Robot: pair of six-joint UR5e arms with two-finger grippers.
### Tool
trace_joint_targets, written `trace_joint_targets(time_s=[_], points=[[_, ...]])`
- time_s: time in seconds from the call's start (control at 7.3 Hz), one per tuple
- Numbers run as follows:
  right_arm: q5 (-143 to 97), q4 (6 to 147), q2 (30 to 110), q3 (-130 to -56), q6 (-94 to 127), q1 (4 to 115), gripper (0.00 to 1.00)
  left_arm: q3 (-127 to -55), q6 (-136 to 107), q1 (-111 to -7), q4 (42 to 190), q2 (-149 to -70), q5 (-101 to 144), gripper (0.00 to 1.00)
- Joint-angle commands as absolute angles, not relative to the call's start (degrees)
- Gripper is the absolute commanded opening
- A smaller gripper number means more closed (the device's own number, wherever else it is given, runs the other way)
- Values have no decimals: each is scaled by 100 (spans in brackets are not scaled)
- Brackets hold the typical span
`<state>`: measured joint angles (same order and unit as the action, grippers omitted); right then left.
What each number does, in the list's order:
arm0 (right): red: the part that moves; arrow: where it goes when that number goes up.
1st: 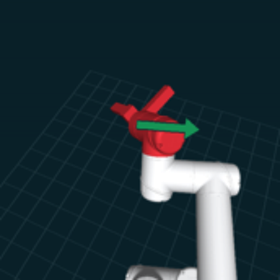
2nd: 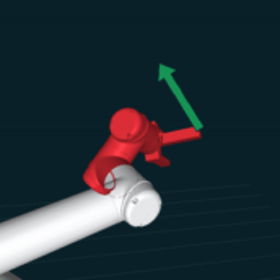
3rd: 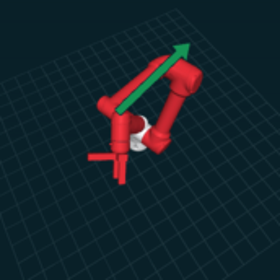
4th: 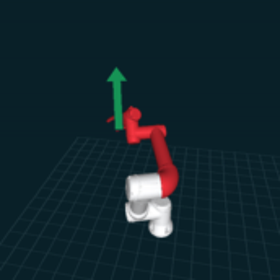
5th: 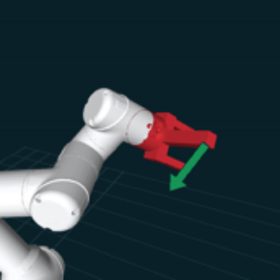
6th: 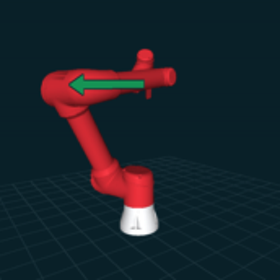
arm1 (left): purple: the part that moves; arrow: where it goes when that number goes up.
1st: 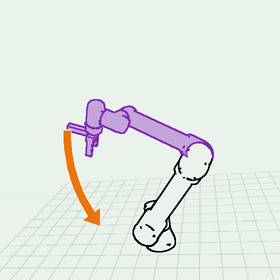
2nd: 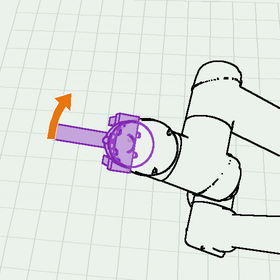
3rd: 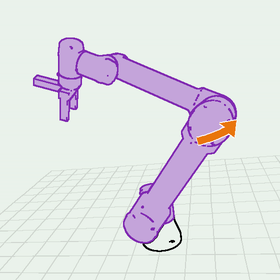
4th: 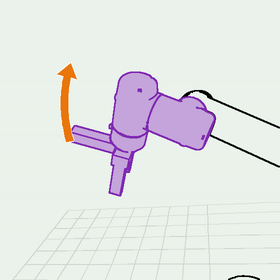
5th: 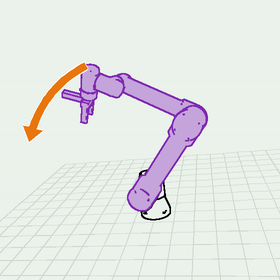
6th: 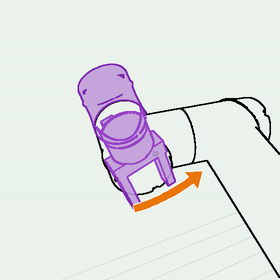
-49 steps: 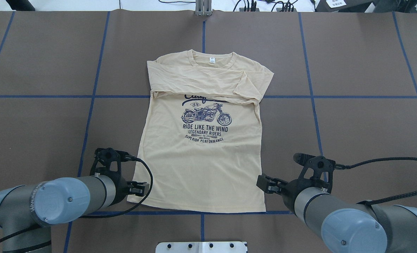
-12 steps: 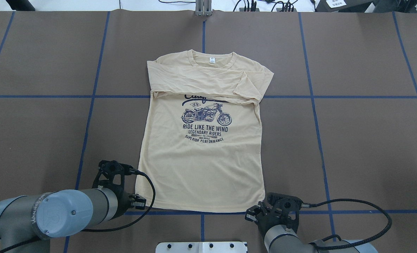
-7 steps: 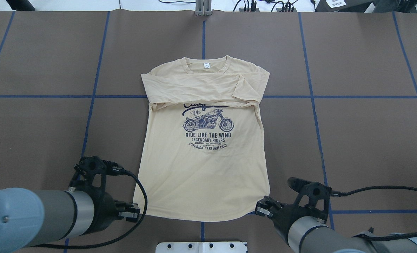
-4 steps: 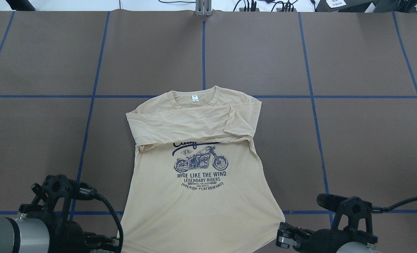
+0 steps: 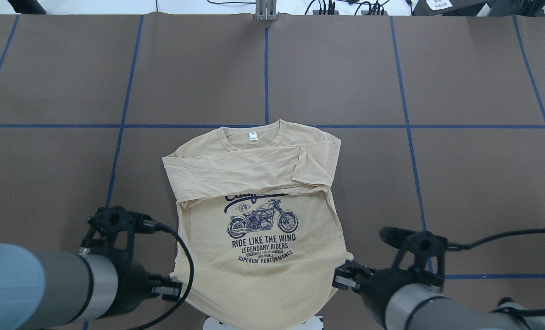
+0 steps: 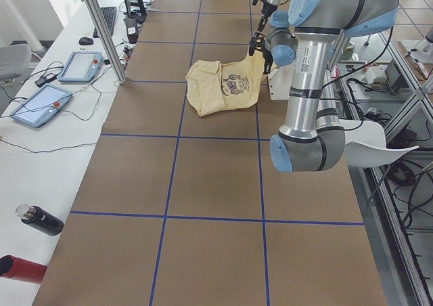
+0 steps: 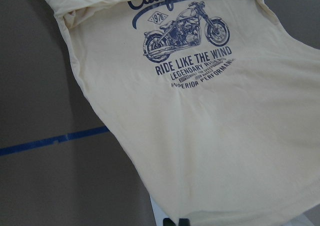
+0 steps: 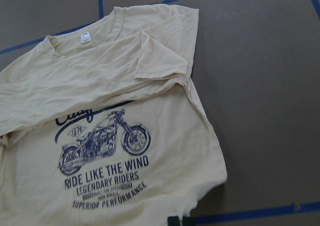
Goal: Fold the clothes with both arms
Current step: 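Lift the hem with both grippers and fold it toward the collar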
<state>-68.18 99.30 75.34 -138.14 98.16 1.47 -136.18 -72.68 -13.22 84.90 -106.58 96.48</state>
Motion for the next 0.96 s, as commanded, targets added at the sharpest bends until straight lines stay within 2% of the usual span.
trace_joint_targets(time_s=[0.0, 0.27, 0.55, 0.82], points=[[-7213, 9679, 6856, -12685, 9354, 1287, 0, -12545, -6648, -2307, 8516, -11188, 9615, 0], [-7496, 9370, 6812, -12621, 9036, 2035, 0, -12542, -6276, -3125, 8517, -11232, 9606, 0], [-7681, 9369, 6443, -12184, 8851, 2529, 0, -12350, -6267, -3479, 8534, -11434, 9606, 0], [-7690, 8846, 6084, -11081, 8693, 2820, 0, -11248, -6205, -3533, 9075, -11793, 9318, 0]])
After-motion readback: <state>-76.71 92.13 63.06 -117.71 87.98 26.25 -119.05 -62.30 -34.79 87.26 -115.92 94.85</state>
